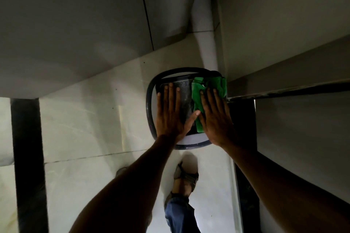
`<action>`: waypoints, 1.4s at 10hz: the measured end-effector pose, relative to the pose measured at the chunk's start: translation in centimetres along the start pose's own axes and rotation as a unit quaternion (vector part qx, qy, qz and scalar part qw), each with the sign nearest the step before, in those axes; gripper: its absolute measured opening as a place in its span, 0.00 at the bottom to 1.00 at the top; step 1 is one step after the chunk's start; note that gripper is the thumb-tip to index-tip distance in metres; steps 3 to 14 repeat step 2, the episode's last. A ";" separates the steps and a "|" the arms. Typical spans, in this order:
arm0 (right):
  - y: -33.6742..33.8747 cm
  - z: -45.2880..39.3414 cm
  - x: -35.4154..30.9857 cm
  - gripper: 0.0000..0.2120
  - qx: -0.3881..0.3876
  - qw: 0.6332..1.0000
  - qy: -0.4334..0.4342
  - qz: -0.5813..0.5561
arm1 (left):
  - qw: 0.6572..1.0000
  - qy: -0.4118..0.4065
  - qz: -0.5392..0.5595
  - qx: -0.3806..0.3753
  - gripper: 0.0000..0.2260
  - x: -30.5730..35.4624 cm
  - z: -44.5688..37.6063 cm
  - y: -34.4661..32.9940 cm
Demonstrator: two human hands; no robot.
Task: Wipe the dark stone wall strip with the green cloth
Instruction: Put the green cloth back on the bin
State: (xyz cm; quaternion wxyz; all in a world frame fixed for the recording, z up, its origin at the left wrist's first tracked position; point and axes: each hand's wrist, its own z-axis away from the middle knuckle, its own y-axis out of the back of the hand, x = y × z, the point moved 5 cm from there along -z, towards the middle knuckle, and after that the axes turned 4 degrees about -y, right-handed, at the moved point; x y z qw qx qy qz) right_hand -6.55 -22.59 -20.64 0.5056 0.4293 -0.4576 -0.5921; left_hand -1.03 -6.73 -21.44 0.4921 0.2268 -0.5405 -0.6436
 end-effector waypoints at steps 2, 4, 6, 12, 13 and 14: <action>2.0 -0.8 0.3 0.36 -0.047 0.987 -0.045 -0.150 | 0.981 0.001 0.182 -0.061 0.48 0.6 0.0 6.1; 2.0 -0.8 0.3 0.36 -0.047 0.987 -0.045 -0.150 | 0.981 0.001 0.182 -0.061 0.48 0.6 0.0 6.1; 2.0 -0.8 0.3 0.36 -0.047 0.987 -0.045 -0.150 | 0.981 0.001 0.182 -0.061 0.48 0.6 0.0 6.1; 2.0 -0.8 0.3 0.36 -0.047 0.987 -0.045 -0.150 | 0.981 0.001 0.182 -0.061 0.48 0.6 0.0 6.1; 2.0 -0.8 0.3 0.36 -0.047 0.987 -0.045 -0.150 | 0.981 0.001 0.182 -0.061 0.48 0.6 0.0 6.1; 2.0 -0.8 0.3 0.36 -0.047 0.987 -0.045 -0.150 | 0.981 0.001 0.182 -0.061 0.48 0.6 0.0 6.1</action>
